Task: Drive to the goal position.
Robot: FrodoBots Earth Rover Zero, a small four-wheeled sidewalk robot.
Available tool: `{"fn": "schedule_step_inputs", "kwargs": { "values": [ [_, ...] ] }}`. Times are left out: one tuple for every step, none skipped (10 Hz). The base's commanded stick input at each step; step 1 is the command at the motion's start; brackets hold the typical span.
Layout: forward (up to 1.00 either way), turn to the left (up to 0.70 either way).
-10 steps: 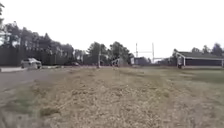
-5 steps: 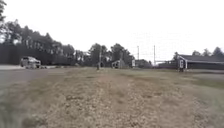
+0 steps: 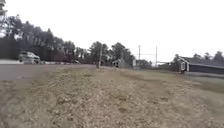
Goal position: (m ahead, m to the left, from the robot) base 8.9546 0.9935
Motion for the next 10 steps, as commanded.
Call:
{"fn": "schedule_step_inputs", "kwargs": {
  "values": [
    [0.70, 0.00],
    [0.70, 0.00],
    [0.70, 0.00],
    [0.70, 0.00],
    [0.70, 0.00],
    [0.70, 0.00],
    [0.70, 0.00],
    [0.70, 0.00],
    [0.70, 0.00],
    [0.70, 0.00]
  ]
}}
